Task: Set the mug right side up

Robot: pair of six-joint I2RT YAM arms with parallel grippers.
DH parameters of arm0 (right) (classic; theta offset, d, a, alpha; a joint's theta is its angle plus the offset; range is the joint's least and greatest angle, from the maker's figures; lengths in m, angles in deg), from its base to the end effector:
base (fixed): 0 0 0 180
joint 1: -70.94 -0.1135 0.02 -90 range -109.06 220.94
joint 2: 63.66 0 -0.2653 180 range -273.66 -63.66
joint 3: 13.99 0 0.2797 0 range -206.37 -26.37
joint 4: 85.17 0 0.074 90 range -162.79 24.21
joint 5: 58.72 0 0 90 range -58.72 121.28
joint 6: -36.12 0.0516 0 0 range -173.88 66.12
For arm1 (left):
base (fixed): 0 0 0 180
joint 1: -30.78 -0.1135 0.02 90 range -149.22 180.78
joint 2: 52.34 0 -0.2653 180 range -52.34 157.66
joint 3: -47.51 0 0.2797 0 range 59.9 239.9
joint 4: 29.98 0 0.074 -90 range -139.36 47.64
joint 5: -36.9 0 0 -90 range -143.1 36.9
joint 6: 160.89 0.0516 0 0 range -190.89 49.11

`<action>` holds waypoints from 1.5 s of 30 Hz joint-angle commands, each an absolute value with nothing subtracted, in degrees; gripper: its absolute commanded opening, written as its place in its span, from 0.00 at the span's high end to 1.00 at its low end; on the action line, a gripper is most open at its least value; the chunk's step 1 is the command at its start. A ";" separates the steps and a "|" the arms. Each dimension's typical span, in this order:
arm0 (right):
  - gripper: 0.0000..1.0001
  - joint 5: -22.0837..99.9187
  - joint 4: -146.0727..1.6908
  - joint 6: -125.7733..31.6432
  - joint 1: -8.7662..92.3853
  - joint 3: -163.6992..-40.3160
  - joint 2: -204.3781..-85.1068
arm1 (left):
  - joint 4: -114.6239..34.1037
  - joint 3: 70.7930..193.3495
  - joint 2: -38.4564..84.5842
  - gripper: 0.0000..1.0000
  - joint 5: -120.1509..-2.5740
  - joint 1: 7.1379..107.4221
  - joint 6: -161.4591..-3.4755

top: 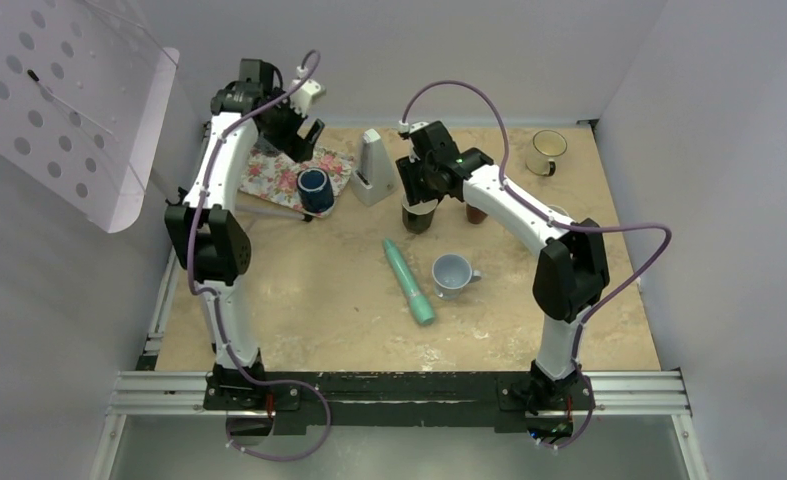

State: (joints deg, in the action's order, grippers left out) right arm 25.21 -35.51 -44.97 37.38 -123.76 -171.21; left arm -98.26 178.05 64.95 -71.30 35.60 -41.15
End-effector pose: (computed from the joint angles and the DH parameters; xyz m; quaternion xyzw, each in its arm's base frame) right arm 0.3899 0.2521 0.2850 -0.1799 0.9132 0.0853 0.3557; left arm 0.4813 -0.0568 0.3126 0.3251 0.8852 -0.0833 0.3222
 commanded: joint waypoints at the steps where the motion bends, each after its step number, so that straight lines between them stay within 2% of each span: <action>1: 0.50 25.02 -37.33 -45.75 36.98 -121.79 -167.49 | -107.54 195.12 75.36 0.02 -63.91 34.45 -45.16; 3: 0.50 25.08 -37.51 -45.55 36.84 -121.33 -167.70 | -109.96 201.33 79.17 0.01 -61.65 34.52 -52.63; 7: 0.50 26.10 -37.72 -45.27 36.86 -121.57 -168.28 | -101.12 194.21 77.30 0.00 -58.07 34.53 -73.62; 10: 0.50 26.08 -37.20 -45.55 36.87 -122.27 -168.79 | -99.30 194.66 79.07 0.07 -55.24 34.47 -89.26; 13: 0.50 24.84 -35.91 -45.96 36.87 -122.87 -169.13 | -97.15 194.27 81.30 0.14 -53.35 34.64 -98.00; 18: 0.50 23.98 -35.47 -45.41 36.91 -121.41 -168.31 | -96.26 192.37 83.36 0.16 -49.10 34.65 -100.91; 27: 0.50 23.07 -33.39 -45.56 36.77 -122.02 -168.70 | -96.74 187.60 86.49 0.21 -55.26 34.74 -103.18; 31: 0.50 22.87 -33.00 -45.83 36.77 -122.76 -168.85 | -96.04 187.78 87.07 0.27 -57.06 34.65 -102.39; 33: 0.50 22.97 -32.68 -45.86 36.83 -123.35 -169.15 | -95.34 187.86 87.43 0.33 -58.18 34.61 -102.16; 43: 0.50 22.52 -31.70 -45.48 36.75 -123.68 -168.29 | -94.94 188.27 87.23 0.98 -62.12 34.47 -98.80; 45: 0.50 22.47 -31.78 -45.30 36.75 -123.69 -167.81 | -94.86 188.88 86.80 1.00 -63.88 34.52 -97.19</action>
State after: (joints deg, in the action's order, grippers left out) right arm 24.18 -32.67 -45.08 37.18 -121.40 -171.12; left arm -93.76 188.21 86.39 -60.59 34.51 -101.04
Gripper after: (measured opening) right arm 0.498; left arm 0.131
